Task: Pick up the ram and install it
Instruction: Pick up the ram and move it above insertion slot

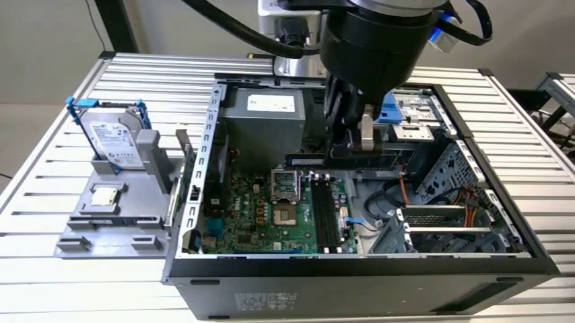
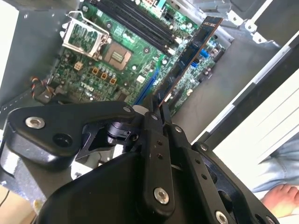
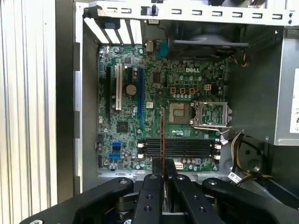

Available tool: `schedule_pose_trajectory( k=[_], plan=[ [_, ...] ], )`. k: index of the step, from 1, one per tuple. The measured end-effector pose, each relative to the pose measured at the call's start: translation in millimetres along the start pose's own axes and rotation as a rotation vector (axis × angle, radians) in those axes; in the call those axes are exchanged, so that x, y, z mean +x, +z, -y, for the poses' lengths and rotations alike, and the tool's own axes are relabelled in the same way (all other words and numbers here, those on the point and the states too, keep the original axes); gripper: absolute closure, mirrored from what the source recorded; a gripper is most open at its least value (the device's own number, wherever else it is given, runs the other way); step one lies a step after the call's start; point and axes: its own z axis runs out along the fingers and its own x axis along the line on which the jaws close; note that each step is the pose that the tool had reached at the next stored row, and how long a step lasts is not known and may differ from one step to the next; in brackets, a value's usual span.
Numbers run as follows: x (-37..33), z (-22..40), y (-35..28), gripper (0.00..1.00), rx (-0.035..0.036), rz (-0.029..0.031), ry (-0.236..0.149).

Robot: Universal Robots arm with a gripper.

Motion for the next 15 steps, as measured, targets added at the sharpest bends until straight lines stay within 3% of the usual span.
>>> schedule_pose_trajectory(
  k=[6,15],
  plan=[
    [-0.8,9.5,-0.1,1.0,0.0003,0.0003,0.017],
    [-2.7,17.9,-0.3,1.0,0.0013,0.0012,0.069]
  ],
)
